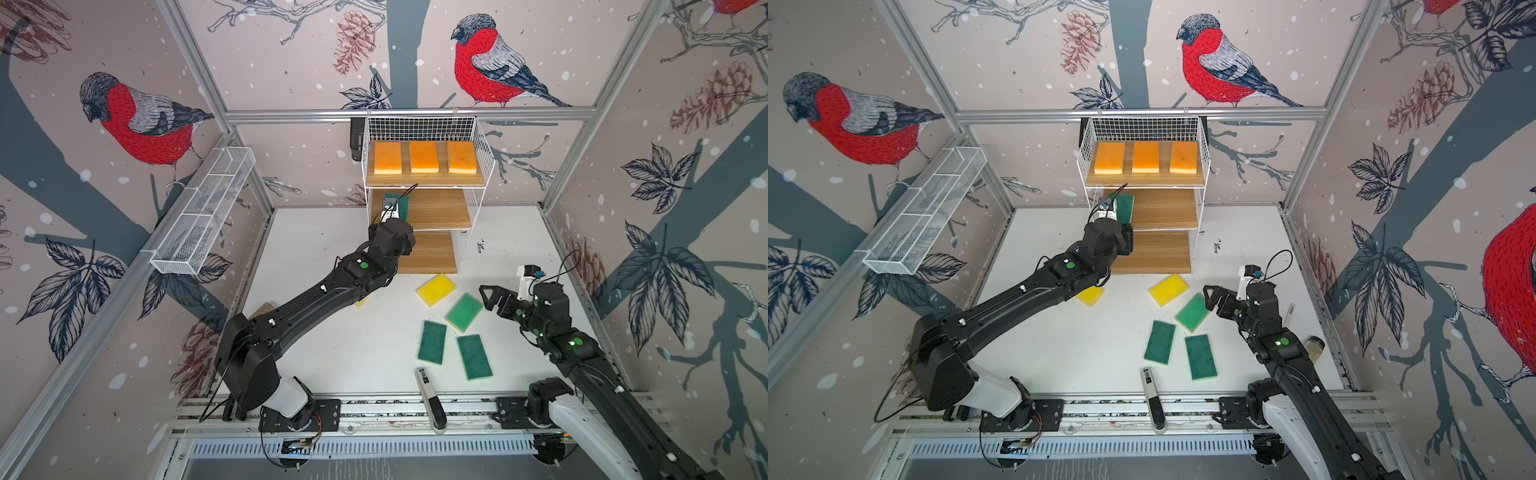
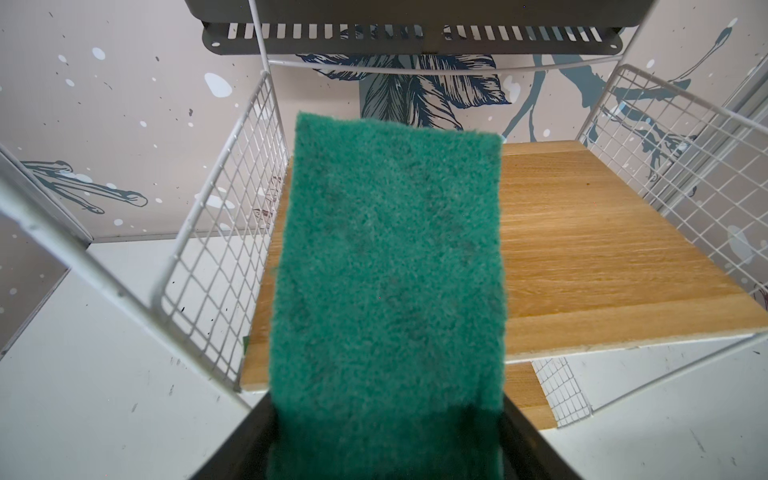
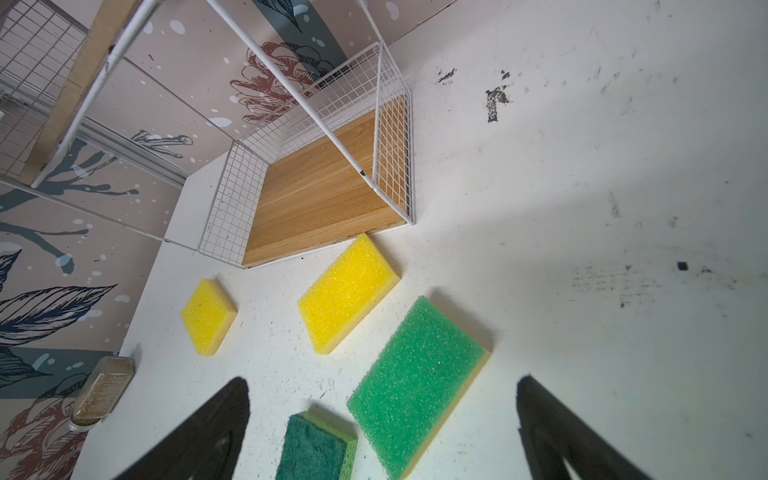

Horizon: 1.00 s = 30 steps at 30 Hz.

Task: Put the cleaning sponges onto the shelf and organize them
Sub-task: 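Carry the dark green sponge with the left gripper toward the middle shelf, then lower the dark green sponge onto the middle wooden shelf with the left gripper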

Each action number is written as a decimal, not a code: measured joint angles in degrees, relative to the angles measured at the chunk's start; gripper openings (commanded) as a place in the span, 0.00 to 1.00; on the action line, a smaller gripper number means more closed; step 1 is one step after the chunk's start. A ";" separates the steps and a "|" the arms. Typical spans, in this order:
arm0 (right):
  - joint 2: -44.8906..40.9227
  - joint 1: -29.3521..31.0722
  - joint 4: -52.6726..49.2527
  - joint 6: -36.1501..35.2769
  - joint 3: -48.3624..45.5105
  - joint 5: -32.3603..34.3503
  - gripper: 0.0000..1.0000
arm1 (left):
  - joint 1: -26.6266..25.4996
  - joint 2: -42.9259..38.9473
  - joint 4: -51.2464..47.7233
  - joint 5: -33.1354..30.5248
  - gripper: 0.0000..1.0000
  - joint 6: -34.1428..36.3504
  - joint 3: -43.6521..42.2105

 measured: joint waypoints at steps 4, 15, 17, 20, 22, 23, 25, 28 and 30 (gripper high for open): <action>0.11 0.35 0.83 0.04 -0.35 -0.04 1.00 | 0.20 1.64 0.63 -1.09 0.68 -0.90 0.35; 0.74 1.64 1.60 0.07 -0.63 -0.46 1.00 | 0.46 2.62 6.38 -3.58 0.68 -3.41 -2.51; 0.92 1.86 2.05 0.13 -0.74 -0.46 1.00 | 0.46 2.69 7.30 -3.80 0.68 -3.41 -2.84; 1.22 2.08 2.43 0.26 -0.79 -0.44 1.00 | 0.48 3.19 9.16 -4.24 0.68 -3.39 -2.80; 1.53 2.34 2.47 0.76 -0.87 -0.46 1.00 | 0.55 3.63 9.64 -4.57 0.68 -3.34 -2.80; 1.55 2.38 2.49 1.11 -0.98 -0.46 1.00 | 0.59 3.78 9.84 -4.74 0.68 -3.32 -2.80; 1.68 2.49 2.54 1.14 -1.16 -0.44 1.00 | 0.72 3.98 10.60 -5.03 0.68 -3.30 -2.80; 1.99 2.64 2.67 1.18 -1.42 -0.46 1.00 | 1.20 4.46 10.73 -5.42 0.69 -3.32 -2.67; 2.08 2.73 2.71 1.33 -1.46 -0.44 1.00 | 1.33 4.96 10.69 -5.62 0.69 -3.34 -2.47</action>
